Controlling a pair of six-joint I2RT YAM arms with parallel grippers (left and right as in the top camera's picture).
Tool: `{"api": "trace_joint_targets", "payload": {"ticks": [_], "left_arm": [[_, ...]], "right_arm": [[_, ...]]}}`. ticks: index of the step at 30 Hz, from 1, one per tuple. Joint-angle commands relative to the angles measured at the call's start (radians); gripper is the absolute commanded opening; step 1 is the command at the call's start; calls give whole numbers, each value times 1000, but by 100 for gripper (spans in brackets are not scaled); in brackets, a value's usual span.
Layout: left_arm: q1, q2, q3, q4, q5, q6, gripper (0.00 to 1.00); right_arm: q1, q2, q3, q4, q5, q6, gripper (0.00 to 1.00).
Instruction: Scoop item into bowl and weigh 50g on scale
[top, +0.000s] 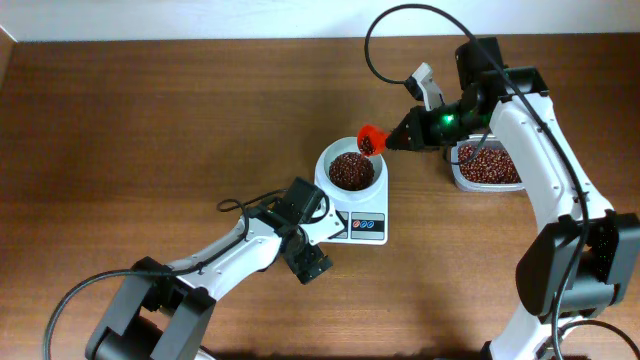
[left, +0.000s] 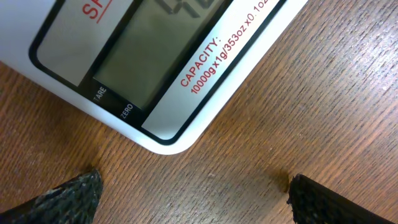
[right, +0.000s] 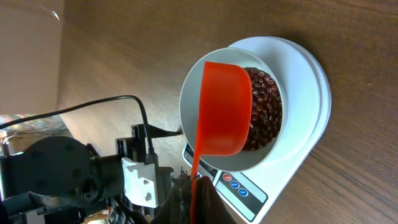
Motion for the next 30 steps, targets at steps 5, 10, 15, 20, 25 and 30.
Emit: {"api": "trace_joint_targets", "payload": {"ticks": [5, 10, 15, 20, 25, 30], "left_arm": [[-5, 35, -18, -10, 34, 2, 99], [-5, 35, -18, -9, 34, 2, 99], [-5, 35, -18, 3, -17, -52, 99], [-5, 6, 31, -68, 18, -51, 99], [6, -151, 202, -286, 8, 109, 99], [99, -246, 251, -284, 19, 190, 99]], "right_arm": [[-25, -34, 24, 0, -116, 4, 4], [-25, -34, 24, 0, -116, 4, 4], [-25, -34, 24, 0, -116, 4, 4], [-25, -34, 24, 0, -116, 4, 4], [-25, -34, 24, 0, -116, 4, 4], [-25, -34, 24, 0, -116, 4, 4]]}}
